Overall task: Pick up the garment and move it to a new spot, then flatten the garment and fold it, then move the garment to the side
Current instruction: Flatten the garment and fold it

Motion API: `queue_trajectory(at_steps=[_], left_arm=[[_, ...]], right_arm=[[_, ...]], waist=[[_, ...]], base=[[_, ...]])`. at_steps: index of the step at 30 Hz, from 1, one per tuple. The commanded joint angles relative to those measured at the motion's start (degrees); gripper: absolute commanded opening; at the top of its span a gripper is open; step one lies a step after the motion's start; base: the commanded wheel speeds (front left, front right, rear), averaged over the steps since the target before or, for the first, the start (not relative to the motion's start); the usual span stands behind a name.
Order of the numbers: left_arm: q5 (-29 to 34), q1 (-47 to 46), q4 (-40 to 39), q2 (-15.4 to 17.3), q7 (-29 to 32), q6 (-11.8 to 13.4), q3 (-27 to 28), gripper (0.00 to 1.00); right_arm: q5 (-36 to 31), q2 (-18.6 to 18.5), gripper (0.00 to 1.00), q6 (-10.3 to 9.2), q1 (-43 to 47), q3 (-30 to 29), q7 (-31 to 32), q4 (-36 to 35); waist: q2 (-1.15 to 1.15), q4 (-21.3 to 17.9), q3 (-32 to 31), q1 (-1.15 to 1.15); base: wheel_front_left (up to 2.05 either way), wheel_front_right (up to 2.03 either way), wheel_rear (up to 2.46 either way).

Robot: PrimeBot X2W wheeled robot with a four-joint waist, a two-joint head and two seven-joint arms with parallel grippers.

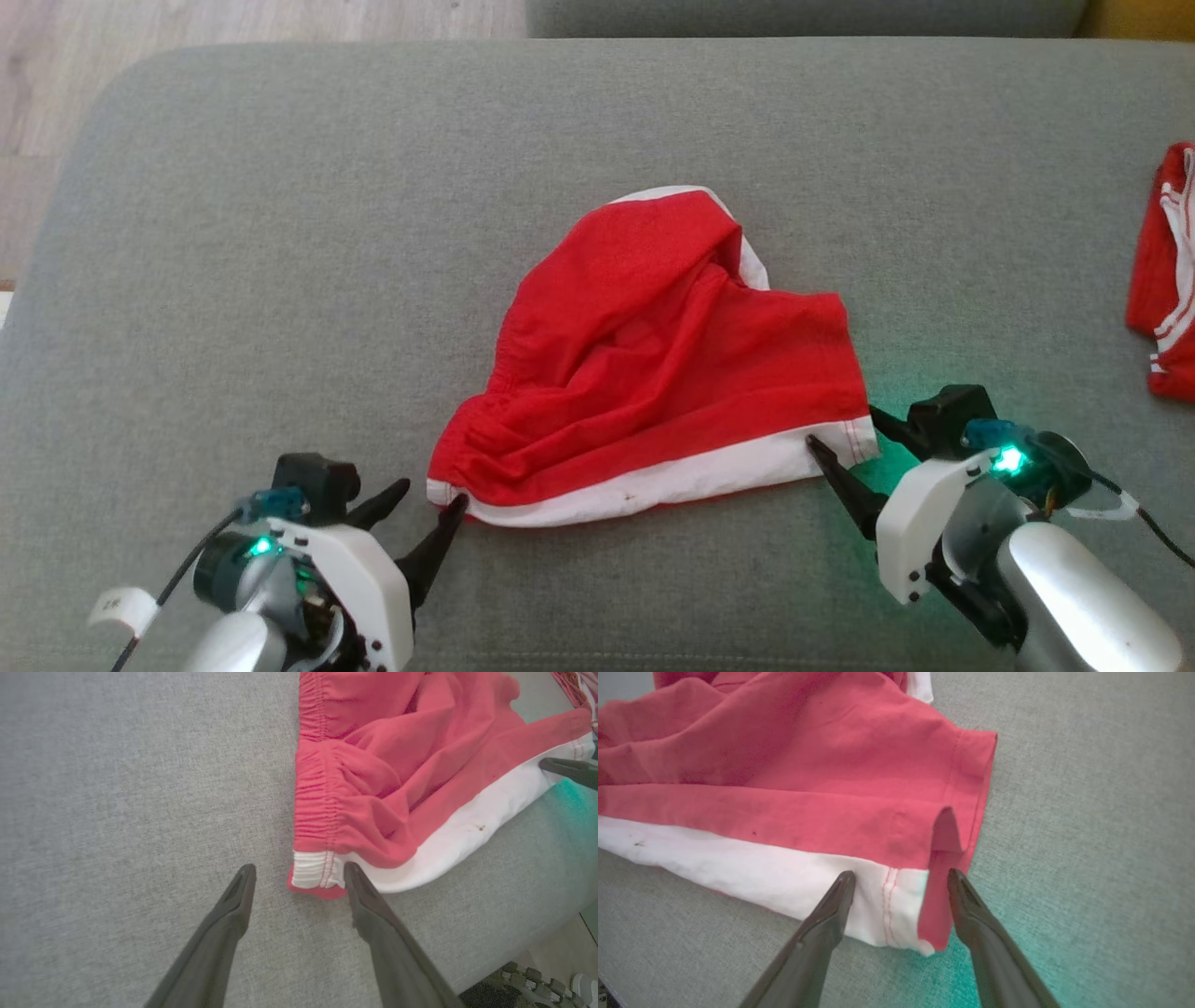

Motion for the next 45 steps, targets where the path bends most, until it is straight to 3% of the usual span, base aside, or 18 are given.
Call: queue_trajectory(at_steps=[1, 16, 17, 20, 21, 22, 23, 24, 29, 33, 39, 45], left_arm=[[-1.1, -3.37, -1.41, 2.18, -0.11, -0.34, 1.07, 1.0], [-5.95, -5.88, 0.48, 6.0, -0.24, -0.35, -3.99, 1.0], [-6.18, -5.91, 0.49, 6.2, -0.26, -0.35, -4.26, 0.92], [-6.77, -6.07, 0.27, 6.61, -0.55, -0.35, -5.23, 0.48], [-6.99, -6.17, 0.16, 6.72, -0.64, -0.35, -5.61, 0.39], [-7.21, -6.31, 0.09, 6.85, -0.75, -0.35, -5.96, 0.18], [-7.42, -6.45, 0.01, 6.98, -0.93, -0.35, -6.32, 0.0], [-7.63, -6.59, -0.08, 7.13, -1.13, -0.35, -6.74, 0.0], [-10.28, -6.31, -0.72, 7.54, -2.49, -0.35, -7.71, 0.0], [-14.61, -4.83, -4.82, 7.33, -3.31, -0.35, -5.89, 0.0], [-24.04, -1.26, -19.33, 9.13, -0.9, 0.26, -0.86, 0.0], [-32.14, 0.78, -35.42, 12.04, 3.01, 2.52, 4.04, 0.0]], right_arm=[[0.53, -1.38, 1.0, 0.39, -1.8, 0.75, -0.74, -1.25], [1.4, -1.28, 1.0, 0.39, -3.05, 2.4, -1.57, -0.28], [1.51, -1.28, 1.0, 0.39, -3.03, 2.51, -1.58, -0.24], [2.1, -1.39, 1.0, 0.39, -2.81, 3.07, -1.47, -0.24], [2.39, -1.45, 0.92, 0.39, -2.72, 3.31, -1.3, -0.26], [2.71, -1.53, 0.49, 0.39, -2.66, 3.63, -1.07, -0.34], [3.02, -1.59, 0.29, 0.39, -2.63, 3.82, -1.0, -0.47], [3.34, -1.64, 0.0, 0.39, -2.61, 3.93, -1.0, -0.56], [5.1, -2.47, 0.0, 0.39, -2.64, 4.16, -2.35, -2.44], [10.15, -2.95, 0.0, 0.39, -0.67, 0.68, -3.82, -7.42], [20.32, -7.14, 0.0, 0.39, 5.14, -8.44, -1.38, -21.76], [29.93, -10.71, 0.0, 0.39, 11.3, -19.85, 5.59, -37.94]], waist=[[0.0, -0.3, 0.1, 0.0], [0.0, -2.33, 0.74, 0.0], [0.0, -2.35, 0.73, 0.0], [0.0, -2.31, 0.65, 0.0], [0.0, -2.27, 0.66, 0.0], [0.0, -2.23, 0.68, 0.0], [0.0, -2.22, 0.71, 0.0], [0.0, -2.22, 0.71, 0.0], [0.0, -2.52, 0.41, 0.0], [0.0, -2.82, -0.26, 0.0], [0.0, -3.5, -2.06, 0.0], [0.0, -4.58, -3.66, 0.0]], base=[[0.0, 0.0, 0.0], [0.0, 0.0, 0.0], [0.0, 0.0, 0.0], [0.0, 0.0, 0.0], [0.0, 0.0, 0.0], [0.0, 0.0, 0.0], [0.0, 0.0, 0.0], [0.0, 0.0, 0.0], [0.0, 0.0, 0.0], [0.0, 0.0, 0.0], [0.0, 0.0, 0.0], [0.0, 0.0, 0.0]])
